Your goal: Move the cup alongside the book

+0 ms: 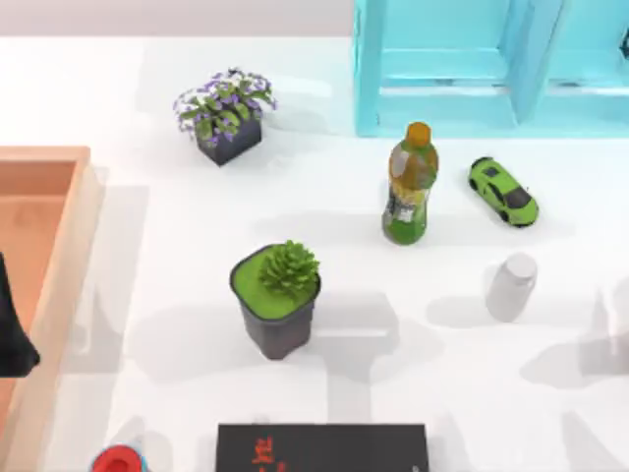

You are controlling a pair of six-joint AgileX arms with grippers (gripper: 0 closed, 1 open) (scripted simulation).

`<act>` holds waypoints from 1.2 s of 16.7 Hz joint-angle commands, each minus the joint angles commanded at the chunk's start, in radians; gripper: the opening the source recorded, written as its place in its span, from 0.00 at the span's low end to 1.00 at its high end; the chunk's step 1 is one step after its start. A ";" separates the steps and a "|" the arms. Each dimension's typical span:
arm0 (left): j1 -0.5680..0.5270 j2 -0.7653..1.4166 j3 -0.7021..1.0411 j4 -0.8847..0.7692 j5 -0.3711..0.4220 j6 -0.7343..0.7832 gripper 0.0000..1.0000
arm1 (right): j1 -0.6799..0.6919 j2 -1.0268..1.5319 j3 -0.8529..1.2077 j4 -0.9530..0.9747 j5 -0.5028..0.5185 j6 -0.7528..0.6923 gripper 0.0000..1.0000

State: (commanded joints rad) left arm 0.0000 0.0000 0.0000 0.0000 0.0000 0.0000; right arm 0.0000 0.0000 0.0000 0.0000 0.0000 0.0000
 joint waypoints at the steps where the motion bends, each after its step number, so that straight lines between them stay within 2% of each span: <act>1: 0.000 0.000 0.000 0.000 0.000 0.000 1.00 | 0.000 0.000 0.000 0.000 0.000 0.000 1.00; 5: 0.000 0.000 0.000 0.000 0.000 0.000 1.00 | -0.025 0.046 0.020 -0.046 -0.007 -0.054 1.00; 9: 0.000 0.000 0.000 0.000 0.000 0.000 1.00 | -0.138 0.228 0.151 -0.223 -0.002 -0.272 1.00; 13: 0.000 0.000 0.000 0.000 0.000 0.000 1.00 | -0.313 0.464 0.388 -0.434 0.029 -0.642 1.00; 17: 0.000 0.000 0.000 0.000 0.000 0.000 1.00 | -0.461 0.653 0.643 -0.592 0.059 -1.127 1.00; 20: 0.000 0.000 0.000 0.000 0.000 0.000 1.00 | -0.519 0.757 0.778 -0.676 0.071 -1.442 1.00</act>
State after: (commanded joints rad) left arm 0.0000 0.0000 0.0000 0.0000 0.0000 0.0000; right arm -0.5193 0.7573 0.7779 -0.6759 0.0710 -1.4415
